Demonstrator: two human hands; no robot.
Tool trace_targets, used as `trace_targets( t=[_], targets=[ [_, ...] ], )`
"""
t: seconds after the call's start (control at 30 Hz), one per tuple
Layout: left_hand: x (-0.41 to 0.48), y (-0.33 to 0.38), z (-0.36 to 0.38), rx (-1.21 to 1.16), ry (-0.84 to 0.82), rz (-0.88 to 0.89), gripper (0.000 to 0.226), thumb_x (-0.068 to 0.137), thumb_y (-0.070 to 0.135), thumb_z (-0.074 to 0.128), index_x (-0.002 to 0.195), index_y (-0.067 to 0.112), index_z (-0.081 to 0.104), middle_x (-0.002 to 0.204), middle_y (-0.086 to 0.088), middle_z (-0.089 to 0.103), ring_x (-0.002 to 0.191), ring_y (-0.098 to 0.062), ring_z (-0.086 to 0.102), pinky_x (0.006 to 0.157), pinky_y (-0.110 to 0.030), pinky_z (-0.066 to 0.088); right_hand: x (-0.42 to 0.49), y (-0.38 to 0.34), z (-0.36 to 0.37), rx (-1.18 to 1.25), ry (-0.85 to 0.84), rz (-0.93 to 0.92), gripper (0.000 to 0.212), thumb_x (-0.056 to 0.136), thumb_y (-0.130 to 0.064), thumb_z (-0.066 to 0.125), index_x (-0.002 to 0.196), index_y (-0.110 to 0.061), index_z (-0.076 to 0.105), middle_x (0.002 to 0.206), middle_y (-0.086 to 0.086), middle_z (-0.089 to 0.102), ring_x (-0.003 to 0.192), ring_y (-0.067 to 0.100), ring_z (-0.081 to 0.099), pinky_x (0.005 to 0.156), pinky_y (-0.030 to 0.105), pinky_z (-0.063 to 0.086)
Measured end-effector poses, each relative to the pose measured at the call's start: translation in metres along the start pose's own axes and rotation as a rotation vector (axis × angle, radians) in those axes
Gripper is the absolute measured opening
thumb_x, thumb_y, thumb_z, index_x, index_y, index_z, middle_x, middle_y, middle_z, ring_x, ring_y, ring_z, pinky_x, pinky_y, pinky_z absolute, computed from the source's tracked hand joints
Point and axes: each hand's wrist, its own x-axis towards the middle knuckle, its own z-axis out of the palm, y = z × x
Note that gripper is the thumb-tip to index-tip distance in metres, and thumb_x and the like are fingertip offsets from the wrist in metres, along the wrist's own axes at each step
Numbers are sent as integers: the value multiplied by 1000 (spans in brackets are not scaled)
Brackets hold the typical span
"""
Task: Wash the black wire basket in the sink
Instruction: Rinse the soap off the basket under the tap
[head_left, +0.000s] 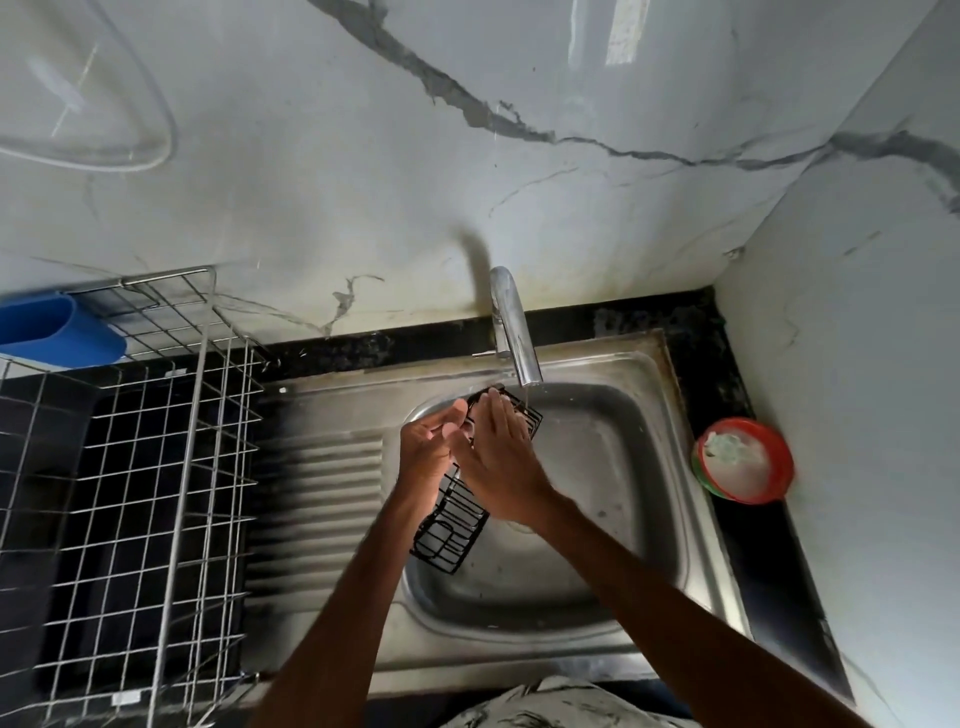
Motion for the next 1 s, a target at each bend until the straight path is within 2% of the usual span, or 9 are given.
trace_targets(
  t=[0.07,0.2,0.3,0.4,0.5,0.67,0.77,0.9,1.0],
  targets=[
    [-4,3,2,22,-28,6,24,101,20,66,107,0,76,77,1,74,66,-8,67,58,-19,52,-3,4,6,-26,65,21,100,90,-76,0,160,-5,11,167,17,11,156,31,7,127,49,9],
    [-7,1,-2,70,-53,13,31,103,23,63,115,-4,73,64,6,60,49,1,48,46,-10,37,28,23,-11,210,6,244,109,84,-84,-4,154,-9,33,161,13,32,150,31,26,123,46,20],
    [-8,2,-6,89,-62,-16,31,102,30,64,104,2,77,64,1,56,47,-3,42,42,-11,32,50,29,-34,514,-129,410,84,101,-68,15,148,-6,44,151,18,46,141,34,42,117,43,32],
    [-10,4,-4,91,-41,-34,31,102,31,65,104,3,78,64,2,58,47,-2,42,42,-11,32,61,24,-45,444,-235,454,79,103,-65,13,147,-8,46,147,22,50,135,36,48,111,47,37],
    [-7,5,-3,32,32,-28,29,99,33,68,104,7,79,66,5,62,50,-3,43,41,-12,31,63,14,-49,340,-189,445,78,106,-60,14,139,-1,53,141,27,54,131,39,52,108,46,41],
    [1,8,-2,-29,142,-71,24,97,35,68,105,15,79,62,6,55,46,-2,35,40,-13,26,42,10,-17,-7,-88,194,86,90,-60,0,145,-8,42,144,24,45,137,42,40,113,54,30],
    [-2,4,2,-32,81,-73,33,96,33,69,111,5,76,61,6,54,44,-2,33,38,-14,25,33,5,-11,32,-35,261,80,101,-61,17,154,-2,27,161,22,25,151,37,19,122,53,10],
    [-9,7,5,7,17,-72,36,101,34,64,113,2,75,66,7,58,47,-3,39,40,-14,28,51,20,-27,385,-65,369,60,108,-29,37,156,-7,8,141,35,45,132,51,44,111,60,37],
    [-11,13,3,63,7,-57,34,101,36,65,107,4,76,65,5,57,46,-2,39,40,-14,28,63,19,-43,463,-212,442,83,101,-68,12,157,-8,24,156,28,34,145,44,34,118,57,29]
  ],
)
